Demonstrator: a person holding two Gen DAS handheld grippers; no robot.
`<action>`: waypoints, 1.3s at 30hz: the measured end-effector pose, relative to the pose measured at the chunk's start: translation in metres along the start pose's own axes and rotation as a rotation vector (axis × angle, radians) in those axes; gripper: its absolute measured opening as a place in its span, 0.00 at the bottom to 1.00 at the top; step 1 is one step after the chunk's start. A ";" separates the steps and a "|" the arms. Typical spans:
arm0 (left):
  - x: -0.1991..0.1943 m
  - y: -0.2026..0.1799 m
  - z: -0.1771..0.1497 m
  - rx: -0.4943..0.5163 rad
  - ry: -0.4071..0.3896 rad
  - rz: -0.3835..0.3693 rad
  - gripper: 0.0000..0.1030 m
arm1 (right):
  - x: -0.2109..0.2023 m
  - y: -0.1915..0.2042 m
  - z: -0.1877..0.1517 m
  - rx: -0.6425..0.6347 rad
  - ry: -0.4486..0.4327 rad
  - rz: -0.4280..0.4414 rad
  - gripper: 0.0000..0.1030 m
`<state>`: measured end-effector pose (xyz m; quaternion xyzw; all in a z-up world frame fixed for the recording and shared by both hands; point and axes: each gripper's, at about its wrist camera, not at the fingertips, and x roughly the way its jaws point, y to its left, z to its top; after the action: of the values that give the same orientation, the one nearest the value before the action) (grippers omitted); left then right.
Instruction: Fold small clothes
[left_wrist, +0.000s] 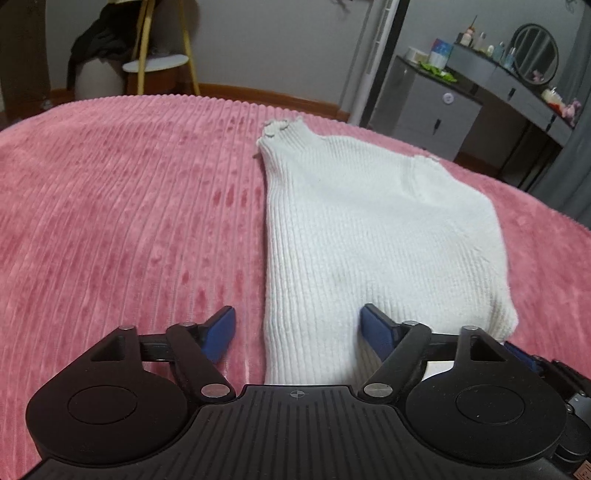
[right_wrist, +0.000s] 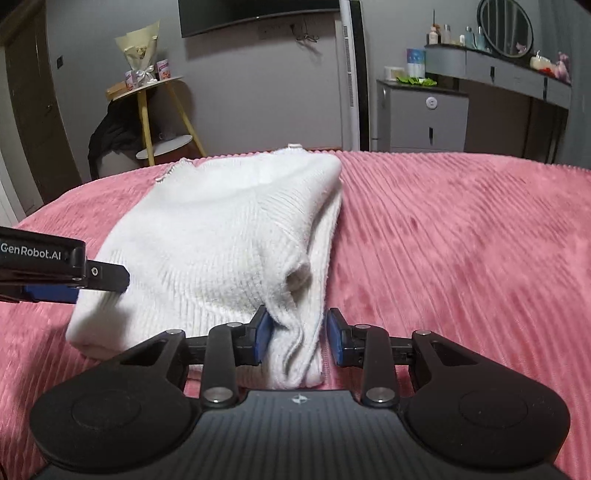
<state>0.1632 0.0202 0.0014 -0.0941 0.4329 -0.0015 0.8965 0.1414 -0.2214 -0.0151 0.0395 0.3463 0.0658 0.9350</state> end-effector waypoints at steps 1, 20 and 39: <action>0.002 -0.001 0.000 0.002 0.002 0.008 0.84 | 0.001 0.000 -0.003 -0.006 -0.001 -0.003 0.37; -0.056 -0.006 -0.036 0.081 -0.019 0.090 0.90 | -0.047 0.004 -0.003 0.019 -0.078 0.044 0.54; -0.077 -0.006 -0.058 0.052 0.055 0.142 0.99 | -0.071 0.014 -0.020 -0.064 0.130 -0.039 0.96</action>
<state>0.0705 0.0108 0.0269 -0.0396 0.4627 0.0485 0.8843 0.0734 -0.2175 0.0168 -0.0017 0.4047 0.0609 0.9124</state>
